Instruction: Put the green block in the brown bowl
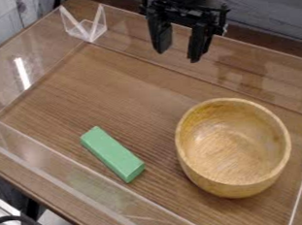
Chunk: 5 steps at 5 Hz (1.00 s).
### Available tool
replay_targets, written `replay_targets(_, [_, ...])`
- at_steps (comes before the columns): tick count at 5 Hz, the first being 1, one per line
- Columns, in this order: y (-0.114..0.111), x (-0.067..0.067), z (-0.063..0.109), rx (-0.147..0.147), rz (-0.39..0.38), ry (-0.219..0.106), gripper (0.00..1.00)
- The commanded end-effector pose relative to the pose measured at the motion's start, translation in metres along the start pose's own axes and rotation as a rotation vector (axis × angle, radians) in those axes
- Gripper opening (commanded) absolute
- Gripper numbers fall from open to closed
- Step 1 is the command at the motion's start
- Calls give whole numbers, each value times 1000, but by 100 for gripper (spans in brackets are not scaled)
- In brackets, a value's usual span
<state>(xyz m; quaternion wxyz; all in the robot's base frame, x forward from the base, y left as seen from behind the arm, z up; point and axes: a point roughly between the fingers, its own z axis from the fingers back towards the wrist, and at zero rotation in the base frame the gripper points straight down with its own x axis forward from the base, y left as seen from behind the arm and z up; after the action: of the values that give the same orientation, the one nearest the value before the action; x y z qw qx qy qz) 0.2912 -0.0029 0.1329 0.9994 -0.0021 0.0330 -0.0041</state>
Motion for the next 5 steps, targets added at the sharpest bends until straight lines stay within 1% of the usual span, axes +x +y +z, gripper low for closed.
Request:
replay_targets(1, [7, -16, -6, -14, 71, 4, 100])
replay_targets(2, [22, -53, -17, -33, 247, -3, 100])
replay_targets(3, [45, -92, -23, -59, 495, -67, 100])
replay_targets(4, [58, -106, -37, -81, 632, -105, 100])
replay_targets(5, [58, -107, -53, -106, 744, -109, 100])
